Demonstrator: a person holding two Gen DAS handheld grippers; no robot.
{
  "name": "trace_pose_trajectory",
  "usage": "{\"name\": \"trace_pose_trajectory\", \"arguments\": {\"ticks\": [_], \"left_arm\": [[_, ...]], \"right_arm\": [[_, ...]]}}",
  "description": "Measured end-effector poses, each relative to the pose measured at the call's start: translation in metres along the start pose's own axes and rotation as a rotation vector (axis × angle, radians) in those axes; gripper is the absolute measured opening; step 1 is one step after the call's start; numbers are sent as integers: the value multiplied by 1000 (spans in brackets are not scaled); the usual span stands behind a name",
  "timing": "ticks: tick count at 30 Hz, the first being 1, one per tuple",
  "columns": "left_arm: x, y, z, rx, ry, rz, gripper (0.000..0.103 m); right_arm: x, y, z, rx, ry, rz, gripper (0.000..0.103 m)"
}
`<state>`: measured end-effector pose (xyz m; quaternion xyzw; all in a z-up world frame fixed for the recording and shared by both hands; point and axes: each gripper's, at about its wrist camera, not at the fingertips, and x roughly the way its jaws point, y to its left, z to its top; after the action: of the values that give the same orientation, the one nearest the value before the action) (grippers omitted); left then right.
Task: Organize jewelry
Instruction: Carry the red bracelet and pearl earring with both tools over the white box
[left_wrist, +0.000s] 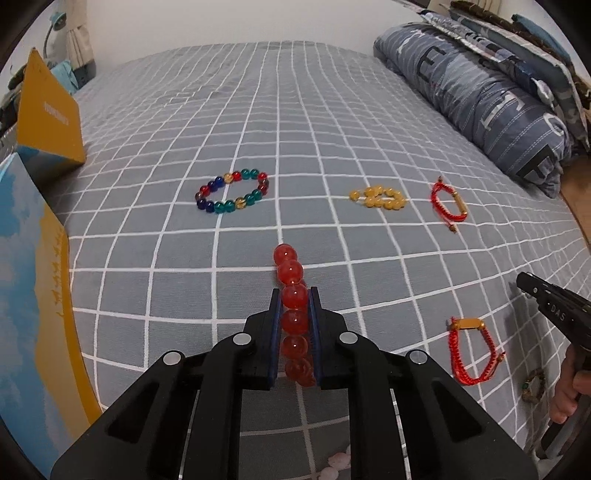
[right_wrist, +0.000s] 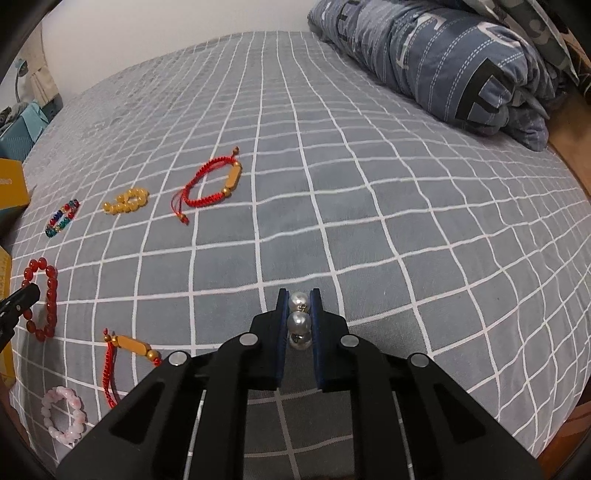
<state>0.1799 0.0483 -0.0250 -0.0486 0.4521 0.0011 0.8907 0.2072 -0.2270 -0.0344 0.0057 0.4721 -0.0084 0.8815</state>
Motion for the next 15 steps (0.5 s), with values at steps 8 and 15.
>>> {"name": "trace_pose_trajectory", "arguments": {"ticks": [8,15], "left_arm": [[-15,-10,-1,32,-58,-8,13],[-27,-16,1,48,-100,-14,13]], "right_arm": [[-13,5,0,-24,-81,-1,11],[-26,9,2,-17,-143,11,11]]}}
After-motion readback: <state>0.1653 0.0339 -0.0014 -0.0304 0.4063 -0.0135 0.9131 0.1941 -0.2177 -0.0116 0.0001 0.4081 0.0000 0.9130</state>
